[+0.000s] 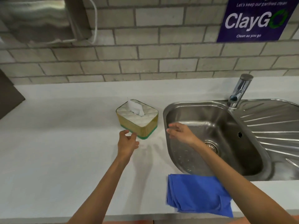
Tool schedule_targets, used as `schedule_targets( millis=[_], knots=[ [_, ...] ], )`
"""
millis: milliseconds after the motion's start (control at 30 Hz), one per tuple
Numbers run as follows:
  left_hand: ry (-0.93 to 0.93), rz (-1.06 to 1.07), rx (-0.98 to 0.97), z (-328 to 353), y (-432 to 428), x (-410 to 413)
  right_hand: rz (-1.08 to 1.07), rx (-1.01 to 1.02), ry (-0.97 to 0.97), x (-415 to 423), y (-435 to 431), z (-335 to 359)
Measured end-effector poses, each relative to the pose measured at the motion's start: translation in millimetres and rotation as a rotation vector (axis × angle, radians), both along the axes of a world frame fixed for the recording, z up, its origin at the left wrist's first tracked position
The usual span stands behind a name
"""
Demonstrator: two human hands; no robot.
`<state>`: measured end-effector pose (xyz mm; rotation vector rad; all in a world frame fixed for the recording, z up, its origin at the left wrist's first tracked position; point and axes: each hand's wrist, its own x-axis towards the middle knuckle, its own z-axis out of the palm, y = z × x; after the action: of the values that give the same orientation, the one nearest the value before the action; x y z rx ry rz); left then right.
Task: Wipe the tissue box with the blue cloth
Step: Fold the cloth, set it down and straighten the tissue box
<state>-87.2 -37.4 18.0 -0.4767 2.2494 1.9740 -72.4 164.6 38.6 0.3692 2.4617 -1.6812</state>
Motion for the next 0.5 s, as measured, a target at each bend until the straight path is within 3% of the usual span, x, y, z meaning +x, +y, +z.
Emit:
schedule_targets(
  millis=[167,500],
  knots=[
    [-0.037,0.003,0.047,8.1,-37.8,-50.0,-0.073,-0.125,-0.076,-41.3,-37.7,4.0],
    [-0.055,-0.153,-0.109,3.3,-80.1,-134.1,-0.349,-0.181,-0.111,-82.6,-77.7,-17.8]
  ],
)
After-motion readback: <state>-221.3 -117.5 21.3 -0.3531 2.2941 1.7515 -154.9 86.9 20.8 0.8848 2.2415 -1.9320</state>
